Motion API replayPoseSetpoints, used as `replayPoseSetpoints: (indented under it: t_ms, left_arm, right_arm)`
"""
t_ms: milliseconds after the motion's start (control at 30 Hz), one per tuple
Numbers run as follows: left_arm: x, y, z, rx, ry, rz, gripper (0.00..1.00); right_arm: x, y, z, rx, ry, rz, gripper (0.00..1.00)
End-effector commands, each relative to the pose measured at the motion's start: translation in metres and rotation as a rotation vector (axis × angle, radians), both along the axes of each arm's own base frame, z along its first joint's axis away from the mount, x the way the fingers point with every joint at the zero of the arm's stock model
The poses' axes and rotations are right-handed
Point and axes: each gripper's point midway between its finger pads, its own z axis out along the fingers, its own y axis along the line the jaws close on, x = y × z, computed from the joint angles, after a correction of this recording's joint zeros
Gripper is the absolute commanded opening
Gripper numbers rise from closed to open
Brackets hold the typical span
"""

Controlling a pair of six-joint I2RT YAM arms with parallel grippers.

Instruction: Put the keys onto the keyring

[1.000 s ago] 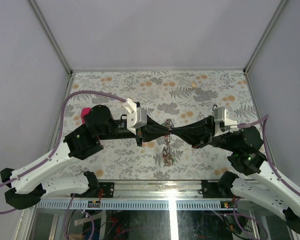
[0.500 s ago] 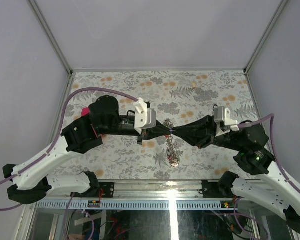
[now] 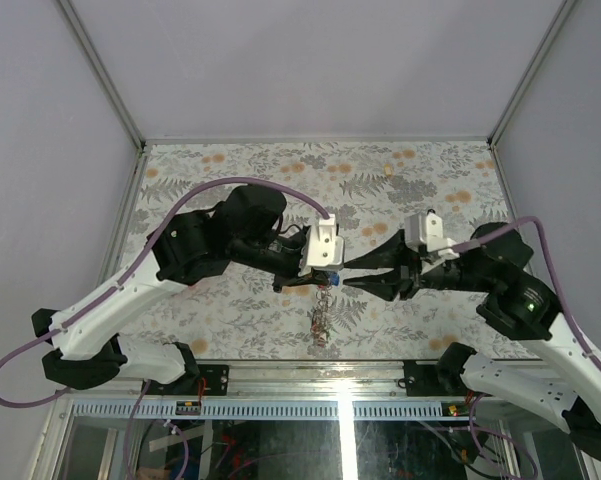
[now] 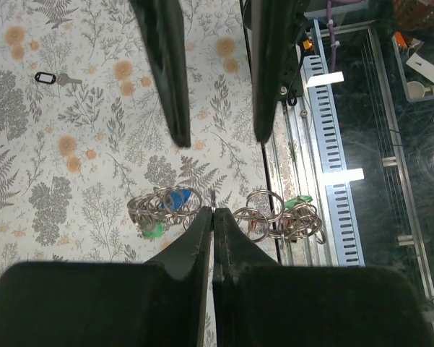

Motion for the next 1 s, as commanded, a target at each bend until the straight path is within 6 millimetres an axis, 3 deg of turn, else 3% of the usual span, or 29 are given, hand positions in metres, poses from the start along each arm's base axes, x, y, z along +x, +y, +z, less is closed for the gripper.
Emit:
replayPoseSetpoints:
  t_ms: [0, 700, 967]
  left_arm:
    - [-0.002, 0.004, 0.024, -0.045, -0.069, -0.029, 0.0]
    - [-0.002, 0.003, 0.026, -0.045, -0.071, -0.032, 0.0]
    - [-0.002, 0.003, 0.026, -0.046, -0.075, -0.029, 0.0]
  right_arm:
    - [-0.003, 0.007, -0.007, -0.038, 0.005, 0.052, 0.38]
    - [0.009, 0.025, -0.041, -0.123, 0.071, 0.08, 0.38]
    - [0.011, 0.028, -0.047, -0.139, 0.082, 0.083, 0.34]
